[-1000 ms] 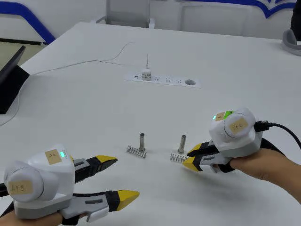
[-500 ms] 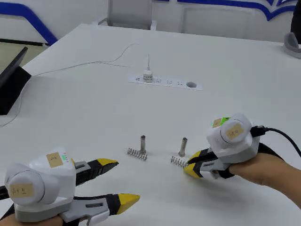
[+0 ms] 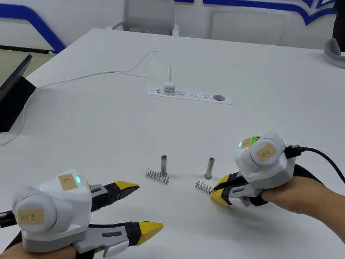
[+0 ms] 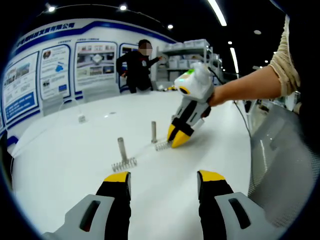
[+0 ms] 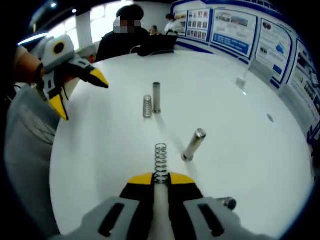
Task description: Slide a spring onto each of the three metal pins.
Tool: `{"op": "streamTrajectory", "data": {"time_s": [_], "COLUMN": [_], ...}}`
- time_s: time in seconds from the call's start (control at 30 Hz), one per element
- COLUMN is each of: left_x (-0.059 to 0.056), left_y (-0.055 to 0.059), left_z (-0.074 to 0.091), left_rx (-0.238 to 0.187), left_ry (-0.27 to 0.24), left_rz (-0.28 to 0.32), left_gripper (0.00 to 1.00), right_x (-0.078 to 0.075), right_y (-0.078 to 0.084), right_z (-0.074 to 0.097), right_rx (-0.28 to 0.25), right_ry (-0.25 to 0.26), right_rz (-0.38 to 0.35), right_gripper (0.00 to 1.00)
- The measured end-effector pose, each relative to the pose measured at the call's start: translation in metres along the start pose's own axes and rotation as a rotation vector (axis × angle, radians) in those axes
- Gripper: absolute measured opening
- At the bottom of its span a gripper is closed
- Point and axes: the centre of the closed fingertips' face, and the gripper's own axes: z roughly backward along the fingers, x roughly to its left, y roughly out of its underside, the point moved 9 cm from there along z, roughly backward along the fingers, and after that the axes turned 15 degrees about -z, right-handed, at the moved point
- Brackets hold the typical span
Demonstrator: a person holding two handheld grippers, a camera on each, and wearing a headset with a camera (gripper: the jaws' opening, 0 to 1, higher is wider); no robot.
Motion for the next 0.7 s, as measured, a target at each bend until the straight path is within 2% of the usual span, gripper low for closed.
{"op": "streamTrajectory", "data": {"time_s": [0.43,0.7], "left_x": [-0.01,-0.017], "left_y": [-0.008,-0.015], "left_z": [-0.03,-0.044], "left_rx": [0.005,-0.006], "left_ry": [0.093,0.141], "left_rz": [-0.063,-0.085], "left_gripper": [0.51,0.5], "right_x": [0.019,0.037], "right_y": [0.005,0.006], "right_z": [0.03,0.037], "right_rx": [-0.021,-0.001], "right_ry": [-0.053,-0.106], "right_rz": [0.046,0.094], "right_gripper": [0.11,0.12]}}
